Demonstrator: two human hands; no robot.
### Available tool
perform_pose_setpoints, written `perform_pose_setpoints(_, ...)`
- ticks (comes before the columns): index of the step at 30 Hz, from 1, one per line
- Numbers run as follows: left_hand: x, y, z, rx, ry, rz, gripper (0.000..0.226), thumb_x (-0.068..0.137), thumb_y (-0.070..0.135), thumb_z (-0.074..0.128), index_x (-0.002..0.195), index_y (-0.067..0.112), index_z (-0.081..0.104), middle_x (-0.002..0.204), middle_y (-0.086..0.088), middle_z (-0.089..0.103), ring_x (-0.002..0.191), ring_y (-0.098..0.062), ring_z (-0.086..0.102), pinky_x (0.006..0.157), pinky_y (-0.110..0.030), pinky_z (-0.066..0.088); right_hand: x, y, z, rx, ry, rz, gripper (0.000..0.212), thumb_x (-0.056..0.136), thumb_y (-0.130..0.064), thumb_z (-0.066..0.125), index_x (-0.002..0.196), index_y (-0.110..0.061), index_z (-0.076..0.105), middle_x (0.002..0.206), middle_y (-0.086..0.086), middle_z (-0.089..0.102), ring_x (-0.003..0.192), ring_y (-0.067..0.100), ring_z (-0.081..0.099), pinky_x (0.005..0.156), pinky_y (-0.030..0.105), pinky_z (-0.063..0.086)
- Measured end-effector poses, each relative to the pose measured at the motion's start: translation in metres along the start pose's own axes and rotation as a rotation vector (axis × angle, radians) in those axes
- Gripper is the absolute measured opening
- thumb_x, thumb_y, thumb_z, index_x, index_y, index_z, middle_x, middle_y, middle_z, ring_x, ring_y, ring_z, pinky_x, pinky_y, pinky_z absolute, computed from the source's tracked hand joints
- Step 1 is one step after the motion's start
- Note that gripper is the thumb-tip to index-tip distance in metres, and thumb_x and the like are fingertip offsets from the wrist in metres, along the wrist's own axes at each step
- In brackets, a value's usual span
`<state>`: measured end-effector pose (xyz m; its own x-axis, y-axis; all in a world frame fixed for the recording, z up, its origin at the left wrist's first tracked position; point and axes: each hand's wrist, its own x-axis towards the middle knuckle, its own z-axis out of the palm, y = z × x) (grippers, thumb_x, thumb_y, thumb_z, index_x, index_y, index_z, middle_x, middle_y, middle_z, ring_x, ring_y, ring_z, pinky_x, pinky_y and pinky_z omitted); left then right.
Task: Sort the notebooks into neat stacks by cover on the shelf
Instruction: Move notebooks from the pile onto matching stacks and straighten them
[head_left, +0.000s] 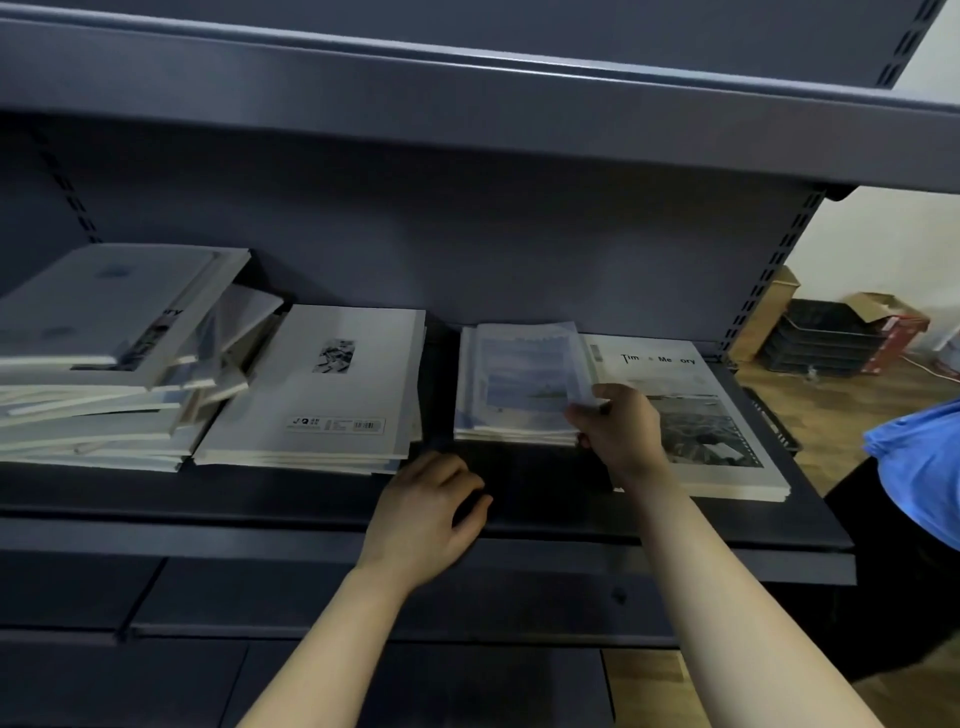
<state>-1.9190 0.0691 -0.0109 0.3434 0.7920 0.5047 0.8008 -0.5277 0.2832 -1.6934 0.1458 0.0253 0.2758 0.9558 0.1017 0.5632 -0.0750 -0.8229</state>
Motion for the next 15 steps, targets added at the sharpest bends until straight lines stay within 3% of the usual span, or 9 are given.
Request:
perform_pose_setpoints(2,0.000,0.000,0.000,0.002,-0.006,-0.004,0.015,0.083,0.028,0.068,0.089,0.015,0.073,0.085,0.001,0.065,0.079,-0.018,0.058,0.064,-0.026,0.046,-0.002,-0.006,0.002,-0.036,0.004,-0.056,0.044,0.082,-0.018,0.069,0.123,-0.007,0.057,0.073,-0.003,0.062,0.069,0.025,0.067,0.067,0.043,0.058)
perform_pose_setpoints(4,0.000,0.000,0.000,0.005,-0.007,-0.006,0.016,0.084,0.028,0.066,0.090,0.015,0.073,0.085,0.002,0.064,0.079,-0.018,0.058,0.064,-0.025,0.045,-0.003,-0.009,0.002,-0.039,0.007,-0.093,0.044,0.083,-0.015,0.069,0.125,-0.013,0.055,0.082,0.002,0.064,0.073,0.025,0.066,0.062,0.034,0.053)
perform_pose_setpoints(8,-0.001,0.001,0.000,0.011,-0.005,-0.009,0.027,0.086,0.033,0.055,0.089,0.015,0.073,0.084,0.002,0.064,0.078,-0.018,0.058,0.063,-0.025,0.046,-0.005,-0.004,0.003,-0.183,-0.023,-0.196,0.017,0.088,-0.018,0.068,0.102,-0.009,0.071,0.094,0.006,0.071,0.076,0.011,0.059,0.056,0.005,0.037)
perform_pose_setpoints(11,0.000,0.002,0.000,0.013,-0.007,-0.015,0.028,0.086,0.034,0.053,0.089,0.014,0.073,0.084,0.001,0.064,0.078,-0.018,0.058,0.063,-0.026,0.046,-0.009,-0.006,0.005,-0.217,-0.069,-0.275,0.019,0.084,-0.018,0.073,0.101,-0.010,0.074,0.099,0.005,0.074,0.078,0.005,0.058,0.060,-0.004,0.034)
perform_pose_setpoints(15,-0.001,0.002,0.000,0.013,-0.008,-0.024,0.028,0.087,0.034,0.053,0.090,0.014,0.073,0.085,0.001,0.065,0.079,-0.019,0.058,0.064,-0.026,0.046,-0.011,-0.008,0.005,-0.260,-0.148,-0.286,0.032,0.076,-0.023,0.080,0.106,-0.013,0.074,0.107,-0.001,0.071,0.094,0.011,0.063,0.067,0.000,0.034)
